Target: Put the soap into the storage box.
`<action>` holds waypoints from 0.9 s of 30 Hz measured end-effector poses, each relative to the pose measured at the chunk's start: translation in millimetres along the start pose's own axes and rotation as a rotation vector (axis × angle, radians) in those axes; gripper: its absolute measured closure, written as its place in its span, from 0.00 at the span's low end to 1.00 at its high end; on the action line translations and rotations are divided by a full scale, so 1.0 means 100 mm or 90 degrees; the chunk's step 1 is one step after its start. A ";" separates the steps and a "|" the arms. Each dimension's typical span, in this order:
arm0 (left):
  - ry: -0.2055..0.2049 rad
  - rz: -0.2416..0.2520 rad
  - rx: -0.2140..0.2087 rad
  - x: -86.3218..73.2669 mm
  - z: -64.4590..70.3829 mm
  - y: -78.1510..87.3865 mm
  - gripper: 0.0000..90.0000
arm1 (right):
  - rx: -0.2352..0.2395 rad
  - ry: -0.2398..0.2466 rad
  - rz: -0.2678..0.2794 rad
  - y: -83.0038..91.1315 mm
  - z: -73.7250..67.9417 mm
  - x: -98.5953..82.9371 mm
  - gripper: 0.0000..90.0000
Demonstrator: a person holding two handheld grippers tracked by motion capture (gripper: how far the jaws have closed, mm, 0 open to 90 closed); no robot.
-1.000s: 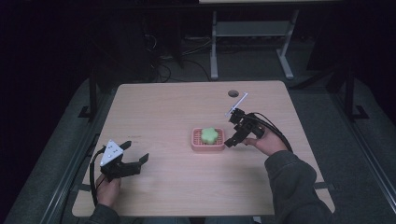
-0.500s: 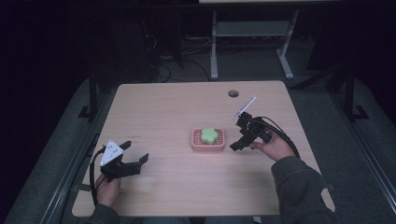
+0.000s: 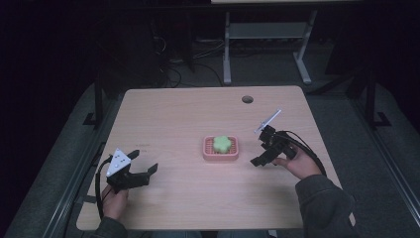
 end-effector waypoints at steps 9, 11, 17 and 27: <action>0.001 0.001 -0.002 0.00 0.01 0.00 0.16 | -0.004 -0.007 0.006 0.03 0.04 -0.14 0.20; -0.001 0.000 -0.002 0.00 0.01 0.00 0.16 | -0.004 -0.010 0.005 0.04 0.04 -0.18 0.20; 0.001 -0.001 -0.002 -0.01 0.01 0.00 0.16 | -0.004 -0.014 0.012 0.04 0.06 -0.28 0.20; 0.005 -0.004 -0.005 -0.01 0.02 -0.01 0.16 | -0.003 -0.027 0.027 0.07 0.11 -0.48 0.20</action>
Point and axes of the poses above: each handheld gripper's, and its own axes: y roughly backward along the jaws, x roughly out of its top, z roughly to its right, the point moved 5 cm from there along -y, roughly forward along the jaws, and after that the axes turned 15 degrees about -y, right-handed, at the moved point
